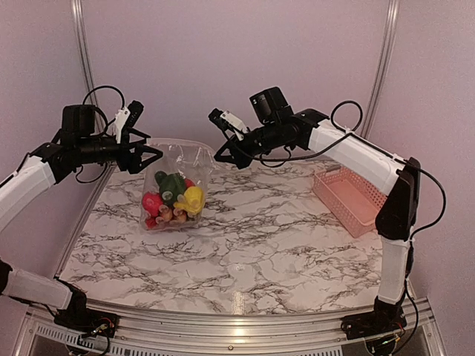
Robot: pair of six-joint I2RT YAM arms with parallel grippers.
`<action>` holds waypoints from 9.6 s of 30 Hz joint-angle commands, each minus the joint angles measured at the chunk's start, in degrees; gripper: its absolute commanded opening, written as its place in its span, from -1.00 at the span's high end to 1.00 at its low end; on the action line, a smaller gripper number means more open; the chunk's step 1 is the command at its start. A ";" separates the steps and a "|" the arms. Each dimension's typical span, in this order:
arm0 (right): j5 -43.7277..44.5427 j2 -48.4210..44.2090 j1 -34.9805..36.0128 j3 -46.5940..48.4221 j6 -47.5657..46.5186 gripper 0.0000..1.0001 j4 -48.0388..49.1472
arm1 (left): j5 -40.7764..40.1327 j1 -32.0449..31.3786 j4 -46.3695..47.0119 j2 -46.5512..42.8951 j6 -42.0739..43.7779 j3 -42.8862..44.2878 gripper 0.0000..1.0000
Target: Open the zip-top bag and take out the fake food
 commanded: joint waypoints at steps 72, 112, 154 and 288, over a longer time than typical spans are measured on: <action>-5.99 -40.48 -2.40 -43.90 13.47 -0.56 27.98 | 12.09 -18.11 28.89 6.97 -14.27 -7.61 1.00; -13.70 -25.70 -0.33 -39.46 0.92 0.88 31.17 | 12.71 -18.18 21.51 4.43 -11.44 -9.02 1.00; -12.19 -23.84 1.46 -36.38 -0.68 1.00 28.08 | 5.93 -24.25 6.89 18.53 -3.74 12.20 0.27; -14.27 -20.82 -5.89 -35.74 6.24 1.00 41.68 | -20.52 -21.70 -10.51 11.14 -29.99 16.15 1.00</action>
